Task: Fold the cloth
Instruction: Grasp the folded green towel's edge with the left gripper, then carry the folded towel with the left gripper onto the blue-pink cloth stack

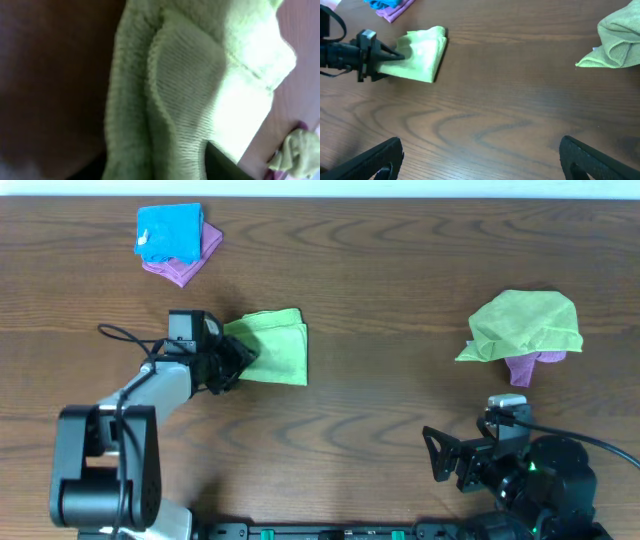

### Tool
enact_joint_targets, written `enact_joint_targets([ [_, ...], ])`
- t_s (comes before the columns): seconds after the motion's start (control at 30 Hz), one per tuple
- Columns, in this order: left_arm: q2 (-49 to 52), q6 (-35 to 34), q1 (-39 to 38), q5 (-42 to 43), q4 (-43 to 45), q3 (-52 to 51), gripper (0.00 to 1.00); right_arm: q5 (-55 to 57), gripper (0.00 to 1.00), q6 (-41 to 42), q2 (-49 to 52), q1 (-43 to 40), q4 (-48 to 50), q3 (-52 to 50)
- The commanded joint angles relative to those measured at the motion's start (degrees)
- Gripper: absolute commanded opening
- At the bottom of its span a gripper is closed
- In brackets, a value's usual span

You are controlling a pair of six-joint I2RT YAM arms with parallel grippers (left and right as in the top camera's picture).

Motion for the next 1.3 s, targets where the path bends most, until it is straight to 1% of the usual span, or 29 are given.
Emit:
enact_joint_targets([
  [0.0,1.5,-0.2,-0.1,-0.3,2.0,-0.5,0.19,0.3,0.99,0.9,-0.2,-0.4,-0.1,-0.3],
  [0.03,1.5,-0.1,-0.1,-0.3,3.0,-0.5,0.06,0.3,0.99,0.9,-0.2,-0.4,-0.1,-0.3],
  [0.17,1.5,-0.1,-0.1,3.4,11.1,-0.5,0.06,0.3,0.99,0.9,-0.2,-0.4,-0.1,-0.3],
  [0.23,1.4,-2.2,0.0,5.7,15.4,0.9,0.06,0.3,0.99,0.9,-0.2,-0.4,-0.1,-0.3],
  [0.27,1.4,-3.8,0.0,5.7,16.2,2.8,0.06,0.3,0.99,0.9,-0.2,-0.4,-0.1,-0.3],
  [0.33,1.4,-4.4,0.0,5.4,16.0,8.5,0.06,0.3,0.99,0.9,-0.2,-0.4,-0.1,-0.3],
  [0.4,1.4,-4.8,0.0,2.9,14.0,15.2,0.06,0.3,0.99,0.9,-0.2,-0.4,-0.1,-0.3],
  [0.47,1.4,-4.7,0.0,-0.8,10.2,21.7,0.06,0.3,0.99,0.9,-0.2,-0.4,-0.1,-0.3],
  [0.57,1.5,-2.5,0.4,-7.3,4.9,30.8,0.06,0.3,0.99,0.9,-0.2,-0.4,-0.1,-0.3],
  [0.73,1.6,-1.5,2.6,-14.2,4.5,36.0,0.06,0.3,0.99,0.9,-0.2,-0.4,-0.1,-0.3],
  [0.83,2.4,-1.0,4.3,-17.1,6.0,36.4,0.06,0.3,0.99,0.9,-0.2,-0.4,-0.1,-0.3],
  [0.9,3.9,0.0,5.5,-17.9,8.7,36.5,0.06,0.3,0.99,0.9,-0.2,-0.4,-0.1,-0.3],
  [1.07,11.1,0.0,7.0,-18.4,16.1,38.8,0.06,0.3,0.99,0.9,-0.2,-0.4,-0.1,-0.3],
  [1.13,15.4,0.0,7.1,-18.5,18.0,41.8,0.06,0.3,0.99,0.9,-0.2,-0.4,-0.1,-0.3],
  [1.27,21.2,1.0,7.1,-18.8,18.5,48.3,0.06,0.3,0.99,0.9,-0.2,-0.4,-0.1,-0.3],
])
